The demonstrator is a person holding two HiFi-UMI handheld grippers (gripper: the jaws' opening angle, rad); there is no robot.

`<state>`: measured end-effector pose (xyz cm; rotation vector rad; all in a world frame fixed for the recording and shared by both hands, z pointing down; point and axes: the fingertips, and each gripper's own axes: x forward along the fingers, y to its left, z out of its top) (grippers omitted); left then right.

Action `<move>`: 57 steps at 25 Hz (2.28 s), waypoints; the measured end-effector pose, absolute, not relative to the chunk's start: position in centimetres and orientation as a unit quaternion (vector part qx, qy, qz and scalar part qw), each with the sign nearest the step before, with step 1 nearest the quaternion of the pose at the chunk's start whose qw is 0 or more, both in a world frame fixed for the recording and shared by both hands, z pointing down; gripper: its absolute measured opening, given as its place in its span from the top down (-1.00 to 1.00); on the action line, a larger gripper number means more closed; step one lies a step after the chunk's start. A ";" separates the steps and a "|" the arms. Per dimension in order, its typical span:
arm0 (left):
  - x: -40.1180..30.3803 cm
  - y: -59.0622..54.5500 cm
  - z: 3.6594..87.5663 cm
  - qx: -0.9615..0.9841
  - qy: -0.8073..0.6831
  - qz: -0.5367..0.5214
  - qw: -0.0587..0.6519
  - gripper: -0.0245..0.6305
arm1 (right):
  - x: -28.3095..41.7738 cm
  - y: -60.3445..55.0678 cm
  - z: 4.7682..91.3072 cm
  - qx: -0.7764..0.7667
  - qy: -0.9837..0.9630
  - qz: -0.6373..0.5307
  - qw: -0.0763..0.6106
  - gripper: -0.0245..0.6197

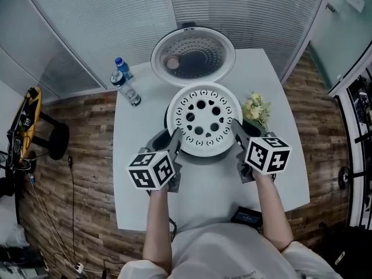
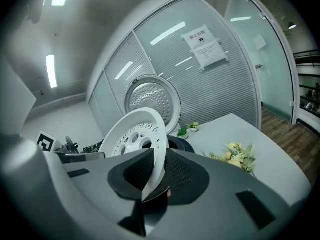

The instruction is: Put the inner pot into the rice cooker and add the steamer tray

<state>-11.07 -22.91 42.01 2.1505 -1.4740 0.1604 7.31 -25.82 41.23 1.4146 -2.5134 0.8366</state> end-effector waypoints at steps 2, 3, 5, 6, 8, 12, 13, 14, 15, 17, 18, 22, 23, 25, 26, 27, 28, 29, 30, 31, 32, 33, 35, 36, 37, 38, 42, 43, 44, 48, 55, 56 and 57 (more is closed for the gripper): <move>-11.1 -23.0 42.1 0.795 -0.546 0.059 0.260 0.65 | 7.3 -25.9 41.2 0.471 -0.836 0.275 0.069 0.69; -11.1 -23.0 42.2 0.795 -0.546 0.058 0.260 0.65 | 7.3 -26.0 41.3 0.471 -0.836 0.274 0.070 0.69; -11.2 -23.2 42.4 0.794 -0.546 0.058 0.261 0.65 | 7.1 -26.2 41.5 0.470 -0.836 0.274 0.072 0.69; -11.4 -23.4 42.5 0.794 -0.546 0.059 0.262 0.65 | 7.0 -26.4 41.6 0.470 -0.836 0.273 0.074 0.69; -11.6 -23.8 42.9 0.793 -0.545 0.061 0.265 0.65 | 6.8 -26.7 41.9 0.471 -0.835 0.273 0.077 0.69; -11.8 -24.7 43.6 0.793 -0.542 0.069 0.269 0.65 | 6.5 -27.7 42.4 0.473 -0.833 0.273 0.087 0.69; -12.0 -25.1 43.7 0.793 -0.541 0.073 0.270 0.65 | 6.3 -28.0 42.4 0.475 -0.832 0.272 0.090 0.69; -12.1 -25.4 43.8 0.793 -0.540 0.077 0.271 0.65 | 6.2 -28.2 42.5 0.476 -0.831 0.272 0.094 0.69; -12.2 -25.6 43.9 0.793 -0.539 0.082 0.272 0.65 | 6.1 -28.3 42.5 0.478 -0.830 0.272 0.097 0.69; -12.0 -25.6 44.1 0.793 -0.537 0.090 0.272 0.65 | 6.3 -28.1 42.7 0.480 -0.828 0.272 0.102 0.69; -11.8 -25.5 44.3 0.794 -0.537 0.094 0.271 0.65 | 6.5 -28.0 42.8 0.482 -0.827 0.271 0.105 0.68; -11.2 -25.4 45.4 0.792 -0.539 0.116 0.263 0.63 | 7.0 -27.9 43.7 0.489 -0.826 0.251 0.124 0.67; -11.1 -25.4 45.6 0.791 -0.541 0.120 0.260 0.62 | 7.0 -27.9 43.8 0.490 -0.826 0.247 0.129 0.66; -11.1 -25.4 45.8 0.790 -0.542 0.128 0.256 0.62 | 7.0 -27.9 44.1 0.489 -0.827 0.243 0.135 0.65; -11.1 -25.4 45.8 0.790 -0.543 0.131 0.253 0.62 | 7.0 -27.9 44.2 0.488 -0.827 0.242 0.138 0.65; -11.1 -25.3 45.9 0.789 -0.544 0.136 0.250 0.62 | 7.0 -27.8 44.3 0.488 -0.827 0.241 0.141 0.65; -11.1 -25.2 45.9 0.789 -0.545 0.140 0.247 0.62 | 7.0 -27.7 44.4 0.489 -0.827 0.238 0.144 0.64; -11.0 -25.0 45.9 0.789 -0.546 0.145 0.244 0.61 | 6.9 -27.6 44.5 0.489 -0.827 0.235 0.148 0.63; -11.0 -25.0 45.9 0.788 -0.546 0.149 0.241 0.60 | 6.9 -27.5 44.5 0.489 -0.827 0.232 0.151 0.63; -11.0 -25.0 46.0 0.788 -0.547 0.154 0.238 0.59 | 6.9 -27.6 44.5 0.488 -0.827 0.229 0.156 0.63; -11.0 -25.0 46.1 0.787 -0.546 0.161 0.236 0.58 | 6.9 -27.6 44.6 0.488 -0.828 0.225 0.162 0.63; -10.9 -25.1 46.3 0.786 -0.546 0.169 0.234 0.57 | 6.8 -27.7 44.7 0.488 -0.827 0.222 0.169 0.63; -10.9 -25.2 46.5 0.785 -0.545 0.182 0.233 0.54 | 6.8 -27.8 44.9 0.489 -0.825 0.215 0.186 0.61; -10.9 -25.2 46.4 0.784 -0.545 0.186 0.232 0.54 | 6.8 -27.8 44.9 0.490 -0.823 0.211 0.193 0.60; -10.9 -25.2 46.4 0.783 -0.546 0.190 0.230 0.53 | 6.7 -27.8 44.9 0.491 -0.822 0.206 0.200 0.59; -10.9 -25.2 46.3 0.782 -0.547 0.195 0.226 0.52 | 6.7 -27.7 44.8 0.493 -0.821 0.201 0.206 0.58; -11.0 -25.3 46.4 0.777 -0.554 0.219 0.203 0.48 | 6.7 -27.8 45.0 0.499 -0.818 0.181 0.223 0.55; -11.0 -25.4 46.5 0.776 -0.556 0.227 0.195 0.47 | 6.7 -27.8 45.2 0.500 -0.817 0.178 0.225 0.54; -11.1 -25.4 46.7 0.773 -0.558 0.238 0.186 0.45 | 6.6 -27.9 45.2 0.502 -0.816 0.175 0.228 0.53; -10.9 -25.8 47.7 0.764 -0.556 0.283 0.163 0.35 | 6.7 -28.3 45.8 0.507 -0.810 0.151 0.254 0.47; -11.1 -25.9 48.1 0.760 -0.552 0.311 0.140 0.33 | 6.2 -28.3 46.2 0.509 -0.809 0.134 0.263 0.40; -11.0 -26.0 48.2 0.760 -0.551 0.319 0.134 0.31 | 5.9 -28.5 46.2 0.508 -0.809 0.128 0.268 0.37; -10.9 -26.1 48.2 0.760 -0.549 0.322 0.131 0.30 | 5.7 -28.6 46.3 0.507 -0.809 0.122 0.272 0.36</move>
